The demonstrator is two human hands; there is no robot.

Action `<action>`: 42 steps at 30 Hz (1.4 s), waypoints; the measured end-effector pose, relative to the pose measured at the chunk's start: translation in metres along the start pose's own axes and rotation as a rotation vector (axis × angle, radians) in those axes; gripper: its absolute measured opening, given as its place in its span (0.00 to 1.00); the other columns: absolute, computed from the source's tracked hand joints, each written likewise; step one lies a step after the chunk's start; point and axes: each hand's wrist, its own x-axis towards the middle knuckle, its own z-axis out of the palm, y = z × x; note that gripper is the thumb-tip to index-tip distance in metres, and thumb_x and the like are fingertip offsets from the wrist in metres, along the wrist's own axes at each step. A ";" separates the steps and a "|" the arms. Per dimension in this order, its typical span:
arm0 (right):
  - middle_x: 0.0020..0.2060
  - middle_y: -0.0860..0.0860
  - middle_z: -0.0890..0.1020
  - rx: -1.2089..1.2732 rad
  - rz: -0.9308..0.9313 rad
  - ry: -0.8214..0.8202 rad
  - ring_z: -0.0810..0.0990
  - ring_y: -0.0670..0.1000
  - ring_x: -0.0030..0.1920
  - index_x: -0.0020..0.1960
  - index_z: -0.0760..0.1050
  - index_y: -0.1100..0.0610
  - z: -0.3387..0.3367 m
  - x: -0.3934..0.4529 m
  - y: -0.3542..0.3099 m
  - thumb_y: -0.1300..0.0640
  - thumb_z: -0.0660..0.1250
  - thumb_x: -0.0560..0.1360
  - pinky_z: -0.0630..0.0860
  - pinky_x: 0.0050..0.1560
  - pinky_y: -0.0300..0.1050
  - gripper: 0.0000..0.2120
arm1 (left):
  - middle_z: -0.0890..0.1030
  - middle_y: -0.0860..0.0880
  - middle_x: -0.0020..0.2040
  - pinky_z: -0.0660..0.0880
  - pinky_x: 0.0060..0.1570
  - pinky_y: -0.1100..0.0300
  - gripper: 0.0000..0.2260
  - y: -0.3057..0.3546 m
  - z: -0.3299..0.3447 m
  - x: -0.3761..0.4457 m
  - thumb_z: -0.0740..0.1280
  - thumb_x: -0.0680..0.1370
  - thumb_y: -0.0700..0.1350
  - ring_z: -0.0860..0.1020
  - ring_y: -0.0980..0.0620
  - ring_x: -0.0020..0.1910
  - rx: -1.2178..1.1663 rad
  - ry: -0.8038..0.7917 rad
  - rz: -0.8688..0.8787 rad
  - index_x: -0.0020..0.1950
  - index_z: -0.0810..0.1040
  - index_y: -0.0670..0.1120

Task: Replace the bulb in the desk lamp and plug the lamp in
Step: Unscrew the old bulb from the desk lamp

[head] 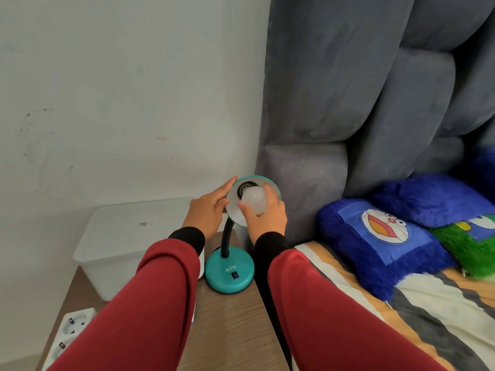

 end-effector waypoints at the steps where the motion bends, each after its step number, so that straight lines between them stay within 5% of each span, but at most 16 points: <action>1: 0.69 0.54 0.65 -0.027 -0.020 0.000 0.67 0.52 0.68 0.73 0.61 0.48 0.001 0.000 0.000 0.55 0.69 0.74 0.62 0.62 0.35 0.31 | 0.80 0.47 0.61 0.67 0.61 0.65 0.22 0.000 0.000 0.000 0.55 0.82 0.41 0.80 0.50 0.57 -0.003 0.000 -0.001 0.73 0.61 0.61; 5: 0.70 0.52 0.60 -0.112 -0.101 -0.014 0.65 0.53 0.70 0.72 0.63 0.47 0.004 -0.002 0.002 0.66 0.65 0.73 0.62 0.66 0.35 0.31 | 0.80 0.47 0.62 0.68 0.62 0.64 0.23 -0.001 0.000 0.000 0.55 0.82 0.41 0.80 0.50 0.57 -0.033 -0.001 -0.013 0.73 0.62 0.62; 8: 0.71 0.54 0.61 -0.029 -0.004 -0.019 0.66 0.53 0.69 0.75 0.56 0.51 0.003 -0.001 0.000 0.58 0.71 0.71 0.62 0.64 0.36 0.38 | 0.80 0.46 0.60 0.67 0.61 0.66 0.23 0.000 0.000 0.000 0.55 0.82 0.41 0.80 0.50 0.56 -0.006 -0.001 -0.007 0.73 0.61 0.61; 11: 0.70 0.55 0.64 -0.060 0.045 -0.037 0.68 0.54 0.68 0.73 0.60 0.53 0.004 0.001 -0.002 0.53 0.72 0.70 0.65 0.65 0.41 0.36 | 0.80 0.47 0.61 0.67 0.63 0.64 0.23 0.001 -0.001 0.000 0.55 0.82 0.41 0.79 0.50 0.57 0.006 -0.002 -0.011 0.73 0.62 0.61; 15: 0.67 0.51 0.66 -0.101 -0.065 -0.055 0.69 0.53 0.67 0.70 0.67 0.49 0.006 -0.002 0.000 0.69 0.63 0.72 0.61 0.59 0.30 0.30 | 0.78 0.48 0.64 0.68 0.66 0.61 0.23 0.002 -0.001 -0.002 0.55 0.82 0.40 0.80 0.50 0.58 -0.035 -0.010 -0.018 0.73 0.62 0.61; 18: 0.67 0.52 0.65 -0.072 -0.041 -0.060 0.68 0.53 0.66 0.68 0.69 0.48 0.003 -0.003 0.001 0.71 0.61 0.72 0.58 0.56 0.30 0.30 | 0.78 0.48 0.64 0.69 0.66 0.61 0.23 0.002 -0.001 -0.002 0.55 0.82 0.40 0.80 0.50 0.58 -0.037 -0.004 -0.011 0.73 0.62 0.61; 22: 0.66 0.54 0.66 -0.046 -0.025 -0.102 0.68 0.53 0.65 0.66 0.68 0.48 -0.002 -0.003 -0.002 0.64 0.69 0.70 0.60 0.55 0.32 0.27 | 0.79 0.48 0.63 0.69 0.64 0.61 0.23 0.002 -0.001 -0.001 0.55 0.82 0.41 0.80 0.50 0.57 -0.007 0.000 -0.008 0.73 0.61 0.61; 27: 0.62 0.55 0.68 0.015 0.042 -0.084 0.67 0.49 0.49 0.62 0.67 0.49 -0.002 -0.002 -0.004 0.52 0.72 0.70 0.66 0.52 0.40 0.23 | 0.81 0.46 0.58 0.68 0.58 0.65 0.23 0.001 0.001 -0.001 0.55 0.82 0.41 0.80 0.50 0.55 0.006 0.006 -0.014 0.73 0.61 0.62; 33: 0.64 0.56 0.66 0.025 0.026 -0.059 0.70 0.53 0.58 0.70 0.61 0.48 -0.006 -0.003 -0.005 0.50 0.68 0.73 0.63 0.52 0.38 0.28 | 0.78 0.48 0.64 0.68 0.63 0.63 0.22 0.005 0.000 -0.003 0.55 0.82 0.41 0.79 0.50 0.58 -0.005 0.001 -0.016 0.73 0.61 0.61; 42: 0.59 0.57 0.73 0.088 0.091 -0.030 0.71 0.53 0.52 0.62 0.68 0.51 -0.019 -0.009 -0.009 0.50 0.69 0.71 0.66 0.49 0.41 0.21 | 0.75 0.44 0.67 0.64 0.70 0.55 0.23 0.006 -0.007 -0.013 0.58 0.81 0.45 0.72 0.44 0.67 -0.027 -0.040 -0.185 0.76 0.57 0.56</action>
